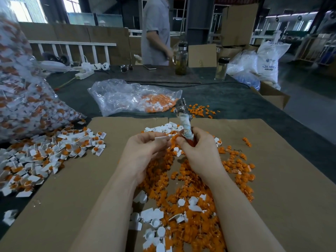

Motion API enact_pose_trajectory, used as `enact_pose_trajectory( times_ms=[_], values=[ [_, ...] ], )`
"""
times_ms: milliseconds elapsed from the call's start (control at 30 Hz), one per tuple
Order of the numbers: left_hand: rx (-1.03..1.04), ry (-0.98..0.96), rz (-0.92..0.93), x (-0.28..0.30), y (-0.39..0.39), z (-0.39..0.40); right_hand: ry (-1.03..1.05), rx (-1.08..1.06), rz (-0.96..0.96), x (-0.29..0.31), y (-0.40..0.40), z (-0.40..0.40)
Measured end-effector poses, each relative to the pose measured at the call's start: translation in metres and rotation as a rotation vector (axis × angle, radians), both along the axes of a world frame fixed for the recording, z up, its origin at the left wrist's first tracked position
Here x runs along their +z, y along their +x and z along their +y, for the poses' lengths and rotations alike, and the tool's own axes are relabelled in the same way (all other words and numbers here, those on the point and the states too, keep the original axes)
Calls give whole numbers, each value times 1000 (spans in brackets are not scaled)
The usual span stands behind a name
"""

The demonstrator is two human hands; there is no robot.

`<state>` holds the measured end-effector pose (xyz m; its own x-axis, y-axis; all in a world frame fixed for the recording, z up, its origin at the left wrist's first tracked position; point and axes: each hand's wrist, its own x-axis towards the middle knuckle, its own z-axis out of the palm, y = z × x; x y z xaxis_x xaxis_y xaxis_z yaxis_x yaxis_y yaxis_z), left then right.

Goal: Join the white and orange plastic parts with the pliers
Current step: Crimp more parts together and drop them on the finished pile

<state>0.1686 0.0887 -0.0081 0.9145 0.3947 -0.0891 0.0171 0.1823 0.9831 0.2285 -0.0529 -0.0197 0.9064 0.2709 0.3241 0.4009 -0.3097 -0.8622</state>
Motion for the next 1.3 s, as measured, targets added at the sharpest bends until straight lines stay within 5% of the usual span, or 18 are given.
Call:
enact_pose_trajectory(
  times_ms=[200,800,1033,1300],
  values=[
    [240,324,15,2,0,-7,16,-16,7,2,-2,1],
    [74,-142,-29,6,0,-18,30,-72,-104,3,-5,3],
    [60,-123,-105,7,-2,-21,31,-141,-156,2,-9,5],
    [186,154,-174,6,0,-26,1,-154,-168,4,-9,4]
  ],
)
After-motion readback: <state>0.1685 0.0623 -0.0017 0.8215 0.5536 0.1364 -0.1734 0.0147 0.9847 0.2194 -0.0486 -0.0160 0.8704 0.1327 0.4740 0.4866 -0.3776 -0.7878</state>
